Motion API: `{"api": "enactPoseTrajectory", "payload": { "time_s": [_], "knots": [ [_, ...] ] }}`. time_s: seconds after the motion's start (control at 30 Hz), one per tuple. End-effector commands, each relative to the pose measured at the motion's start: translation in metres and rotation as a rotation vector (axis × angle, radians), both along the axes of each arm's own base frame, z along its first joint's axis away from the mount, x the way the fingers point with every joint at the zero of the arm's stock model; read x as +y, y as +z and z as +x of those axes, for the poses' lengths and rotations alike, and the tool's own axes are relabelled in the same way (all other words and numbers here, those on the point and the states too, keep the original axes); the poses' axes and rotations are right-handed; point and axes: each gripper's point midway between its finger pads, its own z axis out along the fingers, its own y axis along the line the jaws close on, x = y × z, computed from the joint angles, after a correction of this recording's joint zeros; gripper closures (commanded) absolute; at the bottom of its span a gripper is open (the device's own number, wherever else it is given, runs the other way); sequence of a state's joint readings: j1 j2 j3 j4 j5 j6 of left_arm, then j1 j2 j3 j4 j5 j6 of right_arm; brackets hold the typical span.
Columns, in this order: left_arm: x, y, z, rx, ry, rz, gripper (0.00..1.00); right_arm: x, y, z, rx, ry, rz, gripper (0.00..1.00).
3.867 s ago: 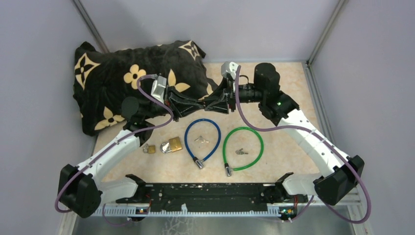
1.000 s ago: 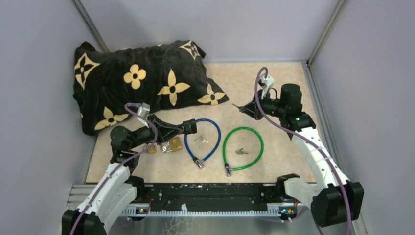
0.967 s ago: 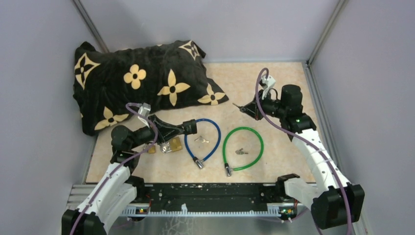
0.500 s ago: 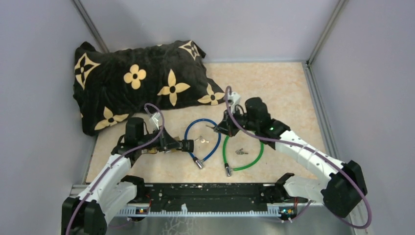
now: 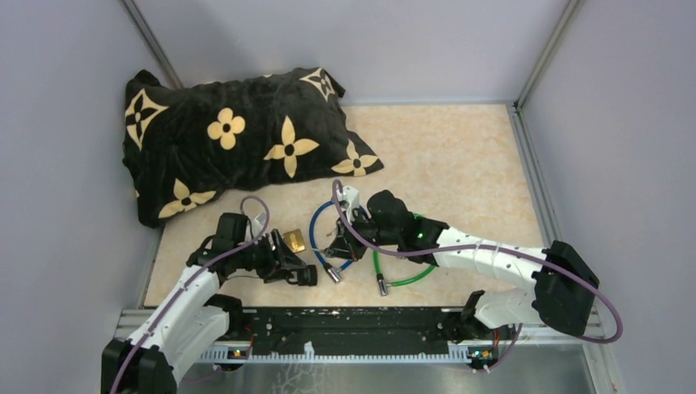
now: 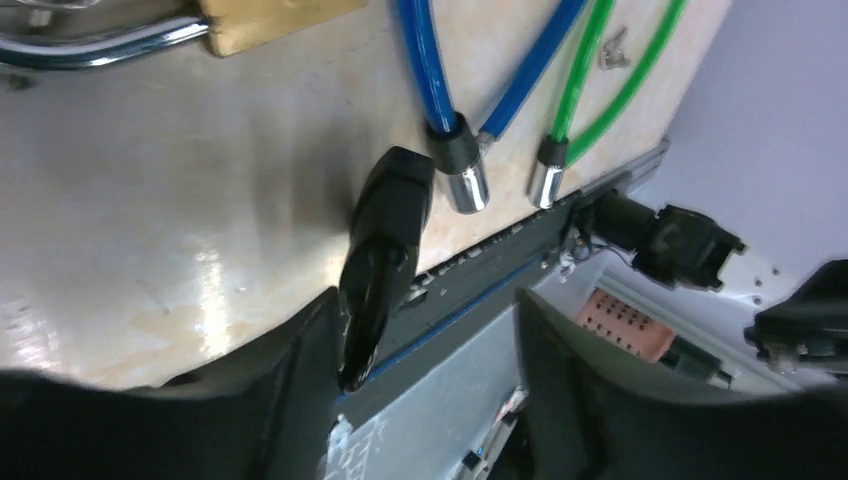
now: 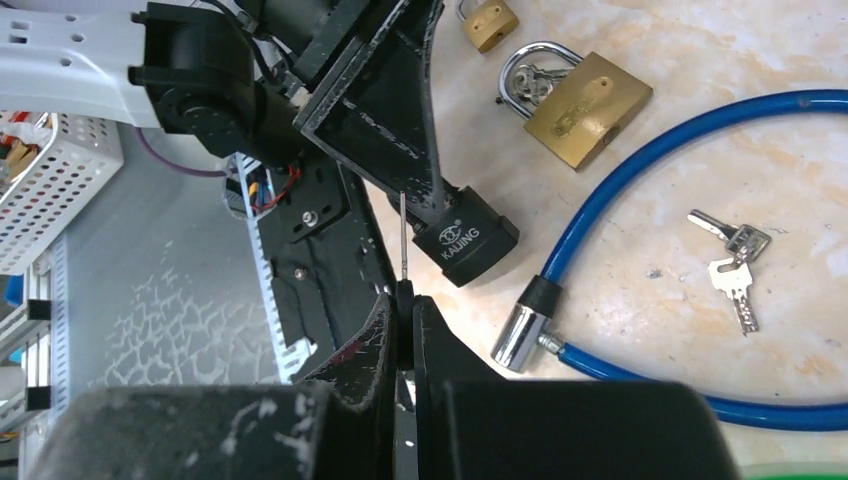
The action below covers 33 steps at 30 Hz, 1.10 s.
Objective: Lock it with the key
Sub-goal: Place the lock at the center of the board, then place the key at the center of the board.
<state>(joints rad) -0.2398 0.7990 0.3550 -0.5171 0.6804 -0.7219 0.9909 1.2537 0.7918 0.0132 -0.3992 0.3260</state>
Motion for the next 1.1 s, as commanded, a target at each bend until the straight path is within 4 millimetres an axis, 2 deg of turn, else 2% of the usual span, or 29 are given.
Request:
{"api": "enactPoseTrajectory", "payload": {
  "time_s": [0.0, 0.1, 0.2, 0.33, 0.5, 0.57, 0.67, 0.73, 0.87, 0.93, 1.0, 1.07],
  "knots": [
    [0.018, 0.003, 0.014, 0.012, 0.138, 0.104, 0.05, 0.016, 0.013, 0.0, -0.005, -0.029, 0.062, 1.0],
    [0.041, 0.013, 0.023, -0.06, 0.21, 0.22, 0.01, 0.02, 0.004, -0.002, 0.023, -0.055, 0.035, 1.0],
    [0.055, 0.047, 0.036, -0.18, 0.303, 0.251, 0.01, 0.025, -0.009, -0.012, 0.072, -0.082, 0.005, 1.0],
    [0.083, 0.106, 0.063, -0.454, 0.45, 0.3, 0.01, 0.048, -0.032, -0.05, 0.093, 0.014, -0.032, 1.0],
    [0.135, 0.147, 0.072, -0.637, 0.691, 0.421, 0.01, 0.079, -0.045, -0.069, 0.185, 0.013, 0.025, 1.0],
    [0.151, 0.164, 0.078, -0.757, 0.732, 0.49, 0.01, 0.092, -0.057, -0.07, 0.198, 0.004, -0.007, 1.0],
    [0.174, 0.178, 0.081, -0.853, 0.78, 0.606, 0.01, 0.109, -0.076, -0.072, 0.215, 0.01, -0.063, 1.0],
    [0.186, 0.184, 0.079, -0.887, 0.797, 0.677, 0.01, 0.113, -0.089, -0.069, 0.233, -0.022, -0.096, 1.0],
    [0.196, 0.189, 0.076, -0.903, 0.806, 0.75, 0.01, 0.114, -0.104, -0.068, 0.253, -0.035, -0.117, 1.0],
    [0.195, 0.193, 0.076, -0.921, 0.789, 0.756, 0.01, 0.115, -0.108, -0.07, 0.264, -0.034, -0.129, 1.0],
    [0.193, 0.194, 0.077, -0.927, 0.775, 0.752, 0.01, 0.115, -0.107, -0.07, 0.268, -0.033, -0.135, 0.88],
    [0.191, 0.197, 0.077, -0.937, 0.766, 0.744, 0.01, 0.114, -0.102, -0.071, 0.269, -0.032, -0.134, 0.66]
  ]
}}
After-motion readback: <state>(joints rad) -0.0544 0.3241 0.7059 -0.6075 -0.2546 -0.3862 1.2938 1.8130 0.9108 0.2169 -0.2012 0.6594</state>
